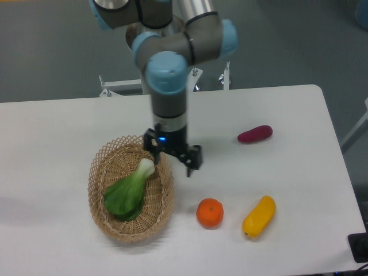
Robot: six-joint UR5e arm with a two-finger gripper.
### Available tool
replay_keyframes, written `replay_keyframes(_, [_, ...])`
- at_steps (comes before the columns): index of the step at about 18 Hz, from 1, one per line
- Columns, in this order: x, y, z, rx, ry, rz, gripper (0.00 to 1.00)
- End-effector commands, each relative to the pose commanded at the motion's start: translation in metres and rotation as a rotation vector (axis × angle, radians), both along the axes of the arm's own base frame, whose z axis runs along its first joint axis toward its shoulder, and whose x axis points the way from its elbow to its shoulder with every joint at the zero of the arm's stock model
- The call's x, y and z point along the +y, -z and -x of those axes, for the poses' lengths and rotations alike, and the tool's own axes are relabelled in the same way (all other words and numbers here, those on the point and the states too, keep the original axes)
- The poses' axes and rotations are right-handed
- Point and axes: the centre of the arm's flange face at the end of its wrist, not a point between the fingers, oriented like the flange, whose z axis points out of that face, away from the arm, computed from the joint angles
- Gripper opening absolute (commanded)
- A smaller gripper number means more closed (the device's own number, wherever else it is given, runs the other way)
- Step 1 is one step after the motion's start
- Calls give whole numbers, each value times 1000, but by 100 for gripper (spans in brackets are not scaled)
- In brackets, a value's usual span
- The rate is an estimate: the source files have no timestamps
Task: Pick up the green vegetable from the basket
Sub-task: 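Move the open gripper over the bok choy stem in the basket, then lower the gripper onto the bok choy stem and close it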
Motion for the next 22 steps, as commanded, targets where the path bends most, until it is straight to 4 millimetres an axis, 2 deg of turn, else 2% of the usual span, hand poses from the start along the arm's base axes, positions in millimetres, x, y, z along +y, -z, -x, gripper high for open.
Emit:
replay_keyframes(2, [2,7,-6,-7,10,14,100])
replay_keyframes(6, [-1,37,-28,-8,41,86,100])
replay_keyframes(8, [-1,43,-30,-15,42,96,100])
replay_keyframes(13, [6,74,-26,-39,48,141,100])
replay_keyframes(22, [9,80,-25,-45,44,148,100])
